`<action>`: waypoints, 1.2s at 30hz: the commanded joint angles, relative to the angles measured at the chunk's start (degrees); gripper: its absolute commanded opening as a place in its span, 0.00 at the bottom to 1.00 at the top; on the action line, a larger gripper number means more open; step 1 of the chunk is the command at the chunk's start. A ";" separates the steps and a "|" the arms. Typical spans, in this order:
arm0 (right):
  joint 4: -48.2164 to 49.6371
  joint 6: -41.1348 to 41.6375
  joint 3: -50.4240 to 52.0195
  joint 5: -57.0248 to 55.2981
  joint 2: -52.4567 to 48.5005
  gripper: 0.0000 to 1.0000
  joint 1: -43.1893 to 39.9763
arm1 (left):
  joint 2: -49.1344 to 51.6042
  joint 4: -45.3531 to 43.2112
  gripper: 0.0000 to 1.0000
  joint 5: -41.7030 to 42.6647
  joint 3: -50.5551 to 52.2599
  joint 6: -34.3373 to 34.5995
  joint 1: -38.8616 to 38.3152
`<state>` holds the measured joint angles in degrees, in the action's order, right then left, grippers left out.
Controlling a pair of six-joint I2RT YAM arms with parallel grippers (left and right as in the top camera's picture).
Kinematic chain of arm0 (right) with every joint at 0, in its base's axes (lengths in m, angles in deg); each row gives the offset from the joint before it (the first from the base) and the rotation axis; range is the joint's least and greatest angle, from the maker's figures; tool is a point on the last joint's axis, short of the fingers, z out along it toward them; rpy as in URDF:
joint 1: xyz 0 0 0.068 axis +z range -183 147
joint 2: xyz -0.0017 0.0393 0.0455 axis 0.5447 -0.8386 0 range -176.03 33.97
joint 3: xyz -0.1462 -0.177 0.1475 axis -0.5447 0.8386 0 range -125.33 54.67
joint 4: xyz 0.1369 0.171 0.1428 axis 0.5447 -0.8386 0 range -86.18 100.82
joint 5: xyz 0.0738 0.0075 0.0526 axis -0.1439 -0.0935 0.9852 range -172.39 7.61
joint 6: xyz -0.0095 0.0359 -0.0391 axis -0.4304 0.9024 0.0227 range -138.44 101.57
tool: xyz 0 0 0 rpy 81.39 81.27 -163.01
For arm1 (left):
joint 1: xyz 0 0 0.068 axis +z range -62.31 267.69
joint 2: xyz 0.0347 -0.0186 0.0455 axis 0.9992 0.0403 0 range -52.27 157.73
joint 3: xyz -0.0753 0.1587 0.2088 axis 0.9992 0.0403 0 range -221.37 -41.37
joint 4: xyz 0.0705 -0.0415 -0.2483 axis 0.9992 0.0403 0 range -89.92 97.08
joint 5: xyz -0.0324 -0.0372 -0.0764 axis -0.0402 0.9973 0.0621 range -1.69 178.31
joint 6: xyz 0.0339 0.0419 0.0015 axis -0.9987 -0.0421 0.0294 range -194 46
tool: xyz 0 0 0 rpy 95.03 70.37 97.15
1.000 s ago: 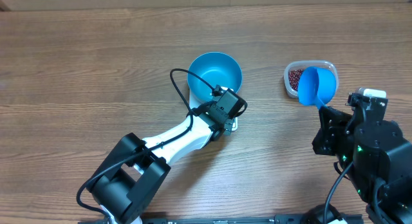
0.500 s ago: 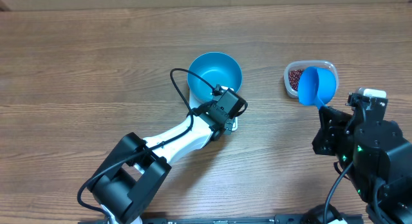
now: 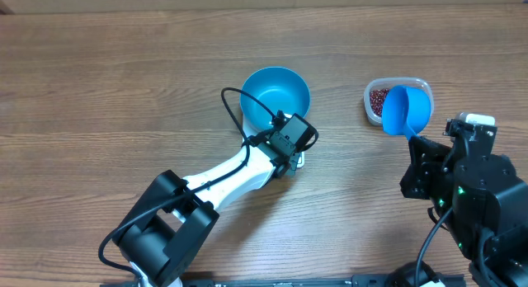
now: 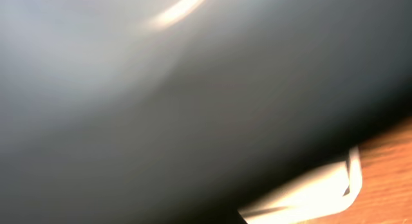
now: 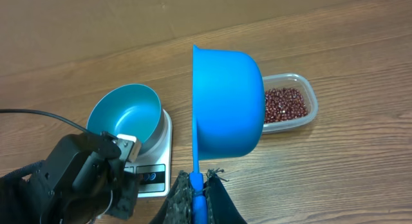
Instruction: Scoop item into bowl and weigh 150g on scale
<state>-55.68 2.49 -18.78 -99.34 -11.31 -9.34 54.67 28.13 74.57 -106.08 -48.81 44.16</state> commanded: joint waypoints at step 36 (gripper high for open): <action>-2.69 -0.22 -1.25 0.33 0.11 0.04 -0.22 | -35.50 31.91 0.04 4.15 -8.22 -6.16 2.64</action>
<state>-58.41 2.51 -18.78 -99.05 -11.31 -9.34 20.11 60.13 78.22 -114.08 -57.84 45.23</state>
